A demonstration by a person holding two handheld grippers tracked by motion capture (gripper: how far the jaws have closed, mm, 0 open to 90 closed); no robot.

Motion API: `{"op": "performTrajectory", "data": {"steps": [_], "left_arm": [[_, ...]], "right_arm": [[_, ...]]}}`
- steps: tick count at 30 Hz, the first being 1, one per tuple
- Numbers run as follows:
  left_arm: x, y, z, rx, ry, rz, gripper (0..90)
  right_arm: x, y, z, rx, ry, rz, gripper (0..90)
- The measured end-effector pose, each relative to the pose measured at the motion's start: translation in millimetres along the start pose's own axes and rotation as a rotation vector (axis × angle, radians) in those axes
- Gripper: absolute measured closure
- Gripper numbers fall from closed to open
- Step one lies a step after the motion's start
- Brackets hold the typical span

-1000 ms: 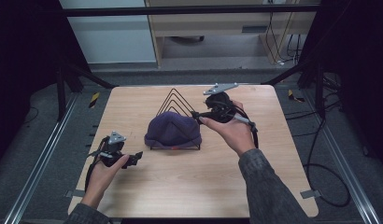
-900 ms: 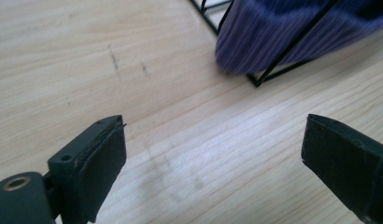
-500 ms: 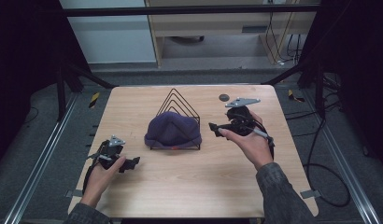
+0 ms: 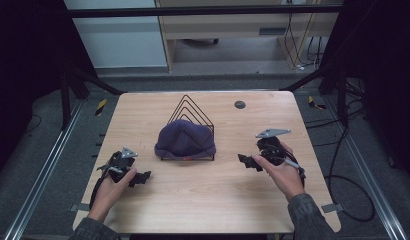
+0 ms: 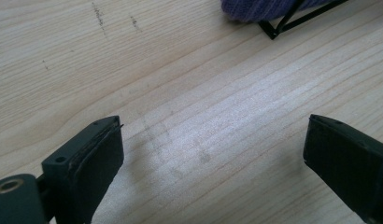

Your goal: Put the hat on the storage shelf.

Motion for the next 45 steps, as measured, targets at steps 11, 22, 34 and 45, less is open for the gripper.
{"op": "performTrajectory", "data": {"steps": [11,22,34,45], "left_arm": [[4.1,2.0,-3.1,0.019,0.006,0.026,4.5],[6.2,3.3,-4.6,0.011,0.032,0.037,2.5],[6.9,5.3,-5.1,0.0,0.038,0.027,0.0],[7.0,5.6,-5.2,-0.002,0.039,0.023,0.0]], "right_arm": [[-9.2,39.3,-21.1,0.05,0.044,0.029,15.7],[-8.7,63.0,-26.7,0.071,0.052,0.054,16.0],[-7.9,83.1,-41.5,0.124,0.121,0.051,14.5],[-3.5,88.9,-40.9,0.106,0.139,0.061,12.8]]}}
Point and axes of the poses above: each handheld gripper's, and its own axes: x roughly forward along the jaws, y roughly out of its underside, z roughly to its left, the point moved 1 cm from there along x, roughly forward along the jaws, and after that the axes turned 11 degrees about -z, right-handed, at the moved point
